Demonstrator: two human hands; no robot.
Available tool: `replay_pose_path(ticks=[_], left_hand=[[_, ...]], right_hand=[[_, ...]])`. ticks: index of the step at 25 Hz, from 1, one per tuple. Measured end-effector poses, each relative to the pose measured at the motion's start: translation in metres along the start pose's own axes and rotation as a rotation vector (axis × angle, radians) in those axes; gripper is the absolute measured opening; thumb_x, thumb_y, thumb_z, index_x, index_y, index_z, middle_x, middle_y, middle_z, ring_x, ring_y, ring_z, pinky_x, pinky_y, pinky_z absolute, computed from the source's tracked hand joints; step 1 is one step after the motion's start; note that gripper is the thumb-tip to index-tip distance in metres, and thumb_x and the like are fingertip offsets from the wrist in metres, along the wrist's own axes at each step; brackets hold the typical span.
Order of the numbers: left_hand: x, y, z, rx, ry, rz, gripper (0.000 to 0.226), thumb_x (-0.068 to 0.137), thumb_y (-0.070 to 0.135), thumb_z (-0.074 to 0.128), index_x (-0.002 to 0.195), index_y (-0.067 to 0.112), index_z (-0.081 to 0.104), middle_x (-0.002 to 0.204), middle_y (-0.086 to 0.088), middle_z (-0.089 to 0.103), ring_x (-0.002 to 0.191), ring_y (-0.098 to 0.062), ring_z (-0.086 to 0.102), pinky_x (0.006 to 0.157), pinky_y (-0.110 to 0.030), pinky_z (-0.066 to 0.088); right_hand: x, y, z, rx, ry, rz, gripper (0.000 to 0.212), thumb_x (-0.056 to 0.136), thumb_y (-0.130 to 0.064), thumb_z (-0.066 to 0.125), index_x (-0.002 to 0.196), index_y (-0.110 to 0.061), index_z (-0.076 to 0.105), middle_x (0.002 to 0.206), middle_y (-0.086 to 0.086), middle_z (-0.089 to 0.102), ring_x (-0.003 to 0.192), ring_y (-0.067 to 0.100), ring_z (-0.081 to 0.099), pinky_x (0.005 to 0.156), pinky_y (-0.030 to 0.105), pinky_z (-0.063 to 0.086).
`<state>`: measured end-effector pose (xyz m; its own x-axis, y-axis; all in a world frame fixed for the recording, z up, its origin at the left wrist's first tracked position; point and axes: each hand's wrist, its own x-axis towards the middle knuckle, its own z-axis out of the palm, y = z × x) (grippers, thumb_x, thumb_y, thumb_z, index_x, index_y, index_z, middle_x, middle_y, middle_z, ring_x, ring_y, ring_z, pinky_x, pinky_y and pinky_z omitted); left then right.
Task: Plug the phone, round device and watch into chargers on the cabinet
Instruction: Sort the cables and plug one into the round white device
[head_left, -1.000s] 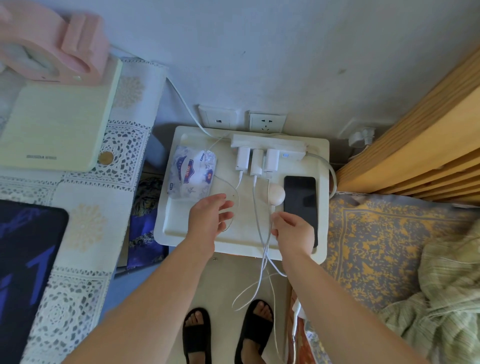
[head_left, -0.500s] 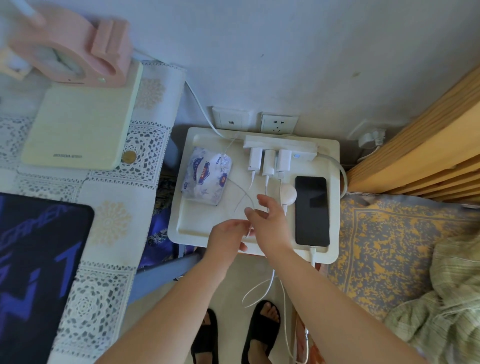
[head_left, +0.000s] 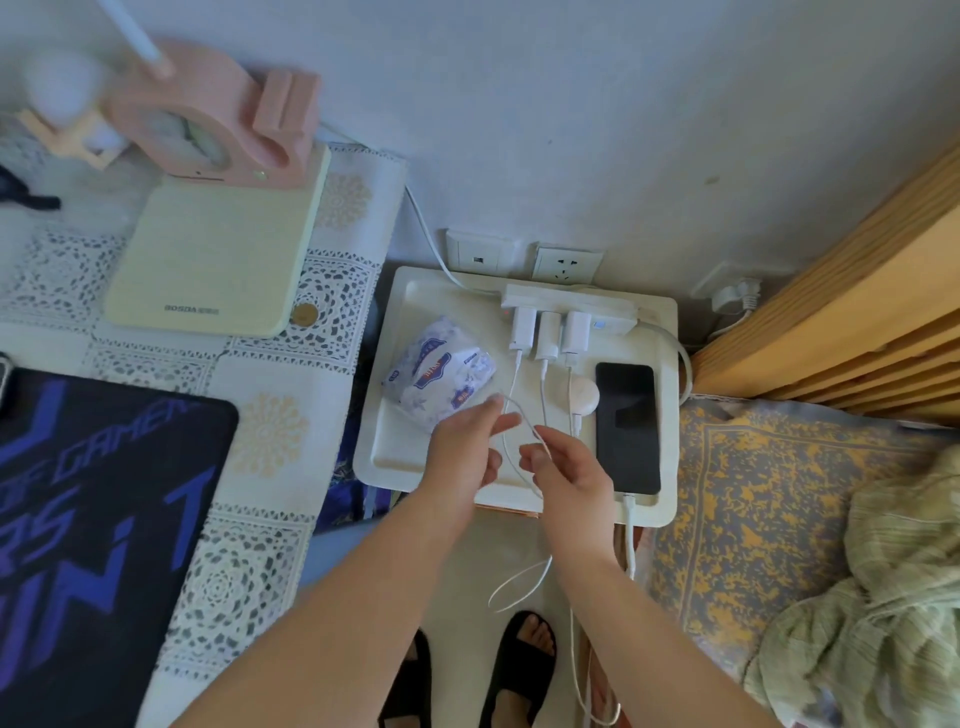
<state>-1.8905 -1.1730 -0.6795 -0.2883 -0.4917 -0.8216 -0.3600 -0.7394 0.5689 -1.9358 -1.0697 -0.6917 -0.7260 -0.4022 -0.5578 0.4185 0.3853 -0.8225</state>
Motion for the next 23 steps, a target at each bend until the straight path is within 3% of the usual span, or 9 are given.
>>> replay_pose_path(ticks=[2,5,7,10,13,15,18,23], left_hand=[[-0.001,0.010,0.003,-0.155,-0.074,-0.074,0.017,0.088,0.030,0.063,0.096,0.014,0.064,0.099,0.001,0.077,0.035,-0.004,0.031,0.038,-0.014,0.027],[-0.012,0.012,0.006,-0.092,-0.122,-0.052,0.007,0.083,0.022,0.069,0.086,0.016,0.069,0.085,0.004,0.075,0.039,-0.004,0.033,0.038,-0.013,0.026],[-0.022,0.010,0.003,0.040,-0.135,0.037,0.004,0.081,0.018,0.070,0.079,0.018,0.073,0.077,0.004,0.071,0.042,-0.005,0.037,0.042,-0.016,0.027],[-0.037,0.000,-0.008,0.206,-0.168,0.111,0.009,0.081,0.016,0.067,0.082,0.016,0.075,0.064,0.007,0.065,0.044,-0.006,0.042,0.042,-0.016,0.029],[-0.048,-0.011,-0.023,0.235,-0.191,0.101,0.010,0.080,0.017,0.064,0.081,0.019,0.074,0.065,0.009,0.065,0.046,-0.006,0.046,0.045,-0.016,0.037],[-0.055,-0.016,-0.031,0.123,-0.207,0.060,0.009,0.082,0.014,0.063,0.082,0.015,0.071,0.070,0.003,0.066,0.051,-0.010,0.056,0.051,-0.018,0.047],[-0.065,-0.022,-0.038,-0.018,-0.254,-0.003,0.010,0.084,0.013,0.064,0.083,0.008,0.073,0.071,-0.004,0.066,0.061,-0.017,0.064,0.064,-0.023,0.058],[-0.073,-0.029,-0.048,0.014,-0.254,0.031,0.012,0.085,0.010,0.066,0.082,0.012,0.077,0.073,0.000,0.069,0.065,-0.014,0.068,0.074,-0.022,0.059]], right_hand=[[-0.013,0.005,-0.004,-0.012,0.006,-0.028,0.024,0.090,-0.008,0.057,0.101,-0.030,0.064,0.092,-0.007,0.073,0.085,0.000,0.068,0.079,0.016,0.047],[-0.024,0.010,-0.009,-0.034,-0.061,-0.044,0.022,0.089,-0.010,0.061,0.102,-0.028,0.065,0.102,-0.007,0.071,0.090,0.000,0.067,0.080,0.016,0.051],[-0.025,0.006,-0.010,0.061,-0.141,0.007,0.020,0.088,-0.027,0.061,0.108,-0.024,0.066,0.106,-0.005,0.071,0.097,0.003,0.066,0.082,0.016,0.051],[-0.019,-0.011,-0.009,0.285,-0.210,0.057,0.040,0.091,-0.048,0.046,0.105,-0.019,0.068,0.099,-0.002,0.075,0.101,0.011,0.067,0.094,0.028,0.047],[-0.017,-0.032,-0.002,0.204,-0.174,-0.020,0.024,0.097,-0.028,0.047,0.104,-0.018,0.068,0.097,0.003,0.074,0.093,0.018,0.069,0.089,0.033,0.052],[-0.018,-0.042,0.003,0.191,-0.136,-0.047,0.020,0.097,-0.017,0.049,0.105,-0.018,0.067,0.091,0.003,0.073,0.087,0.017,0.067,0.086,0.033,0.054],[-0.019,-0.054,0.008,0.196,-0.107,-0.083,0.022,0.095,-0.012,0.051,0.110,-0.020,0.065,0.084,0.000,0.071,0.079,0.014,0.063,0.085,0.031,0.053],[-0.025,-0.072,0.014,0.298,-0.089,-0.126,0.020,0.094,-0.011,0.053,0.103,-0.023,0.067,0.080,-0.001,0.072,0.072,0.010,0.062,0.076,0.026,0.054]])
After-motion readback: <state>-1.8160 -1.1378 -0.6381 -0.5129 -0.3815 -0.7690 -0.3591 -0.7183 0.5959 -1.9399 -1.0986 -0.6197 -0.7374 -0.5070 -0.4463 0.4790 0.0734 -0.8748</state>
